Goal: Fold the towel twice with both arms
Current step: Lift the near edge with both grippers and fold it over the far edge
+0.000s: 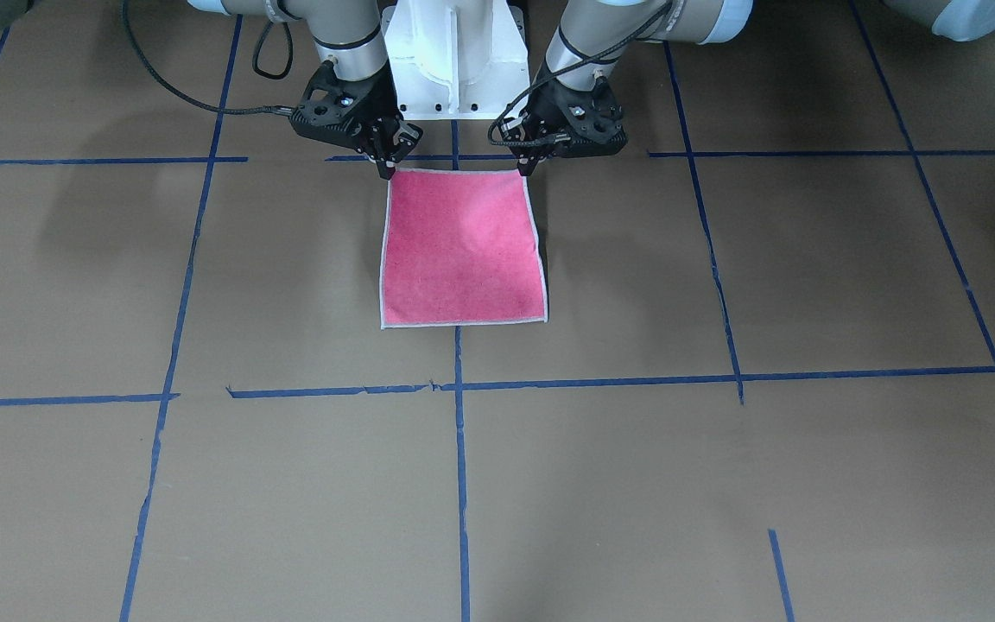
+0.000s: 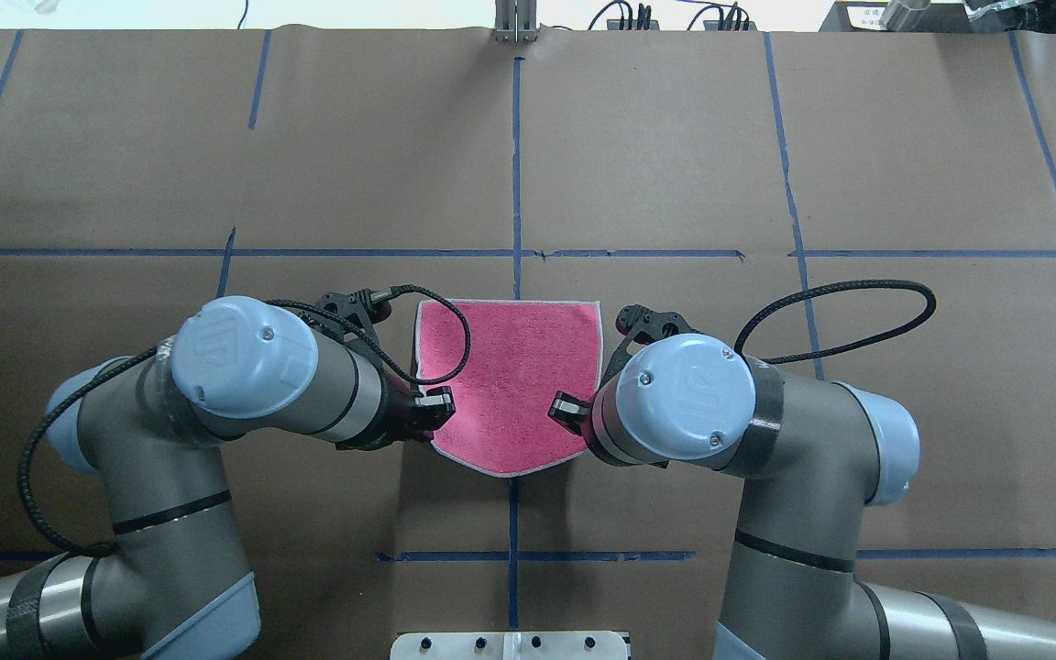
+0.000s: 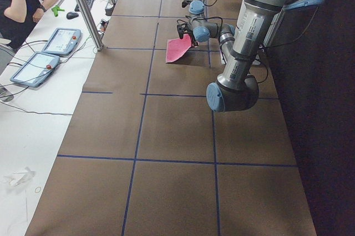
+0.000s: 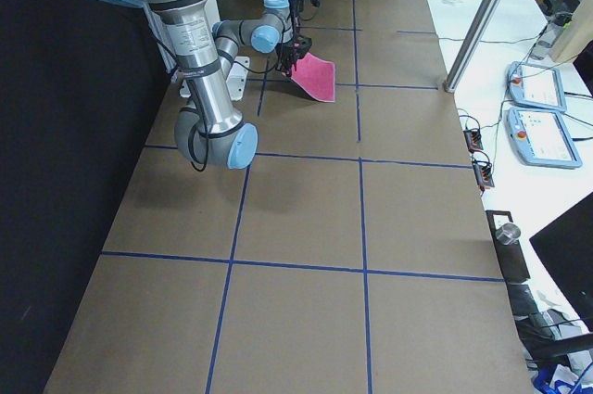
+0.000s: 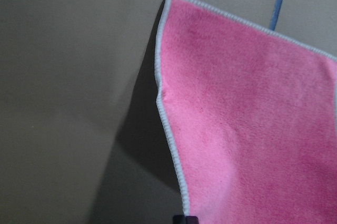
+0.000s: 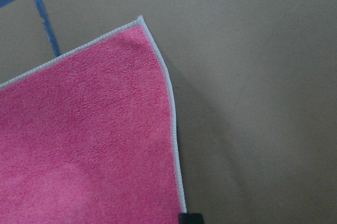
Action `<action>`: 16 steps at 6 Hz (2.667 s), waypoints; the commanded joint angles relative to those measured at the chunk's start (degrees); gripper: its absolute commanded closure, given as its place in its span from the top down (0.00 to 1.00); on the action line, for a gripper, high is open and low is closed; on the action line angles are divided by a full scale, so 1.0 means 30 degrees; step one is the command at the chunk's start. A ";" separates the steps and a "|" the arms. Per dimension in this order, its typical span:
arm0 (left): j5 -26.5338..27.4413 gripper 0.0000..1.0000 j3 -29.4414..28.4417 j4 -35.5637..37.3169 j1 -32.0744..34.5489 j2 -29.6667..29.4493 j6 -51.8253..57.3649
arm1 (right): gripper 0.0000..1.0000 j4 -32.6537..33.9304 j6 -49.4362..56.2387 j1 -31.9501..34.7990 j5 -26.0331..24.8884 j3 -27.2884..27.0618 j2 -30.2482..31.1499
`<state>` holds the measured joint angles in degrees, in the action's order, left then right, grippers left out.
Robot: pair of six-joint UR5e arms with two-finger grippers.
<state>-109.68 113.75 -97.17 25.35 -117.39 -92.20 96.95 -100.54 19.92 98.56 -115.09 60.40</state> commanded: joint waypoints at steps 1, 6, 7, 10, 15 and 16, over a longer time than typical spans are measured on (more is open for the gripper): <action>0.0056 0.00 -0.0586 0.0076 0.0133 -0.0039 0.0029 | 0.02 0.0029 0.0462 0.0039 -0.0216 0.0594 -0.0122; 0.0760 0.00 -0.5563 -0.1122 0.1186 -0.2525 0.0059 | 0.01 -0.0293 0.1987 0.2087 -0.0189 0.4461 -0.1997; 0.0760 0.00 -0.6210 -0.1474 0.1392 -0.2761 0.0088 | 0.01 -0.2267 0.1931 0.2322 -0.0218 0.5945 -0.2288; 0.0760 0.00 -0.7182 -0.1829 0.1802 -0.3202 0.0262 | 0.01 -0.3722 0.2280 0.3173 -0.0189 0.7425 -0.2642; 0.0730 0.43 -0.8412 -0.2090 0.2272 -0.3759 0.1171 | 0.27 -0.3752 0.2546 0.3380 -0.0130 0.8478 -0.2818; 0.0730 0.99 -0.8501 -0.2093 0.2331 -0.3760 0.2216 | 0.99 -0.3752 0.3126 0.3380 -0.0246 0.8770 -0.3166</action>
<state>-107.48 88.67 -103.27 32.22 -128.57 -87.72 85.69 -92.35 30.05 98.08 -89.53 51.63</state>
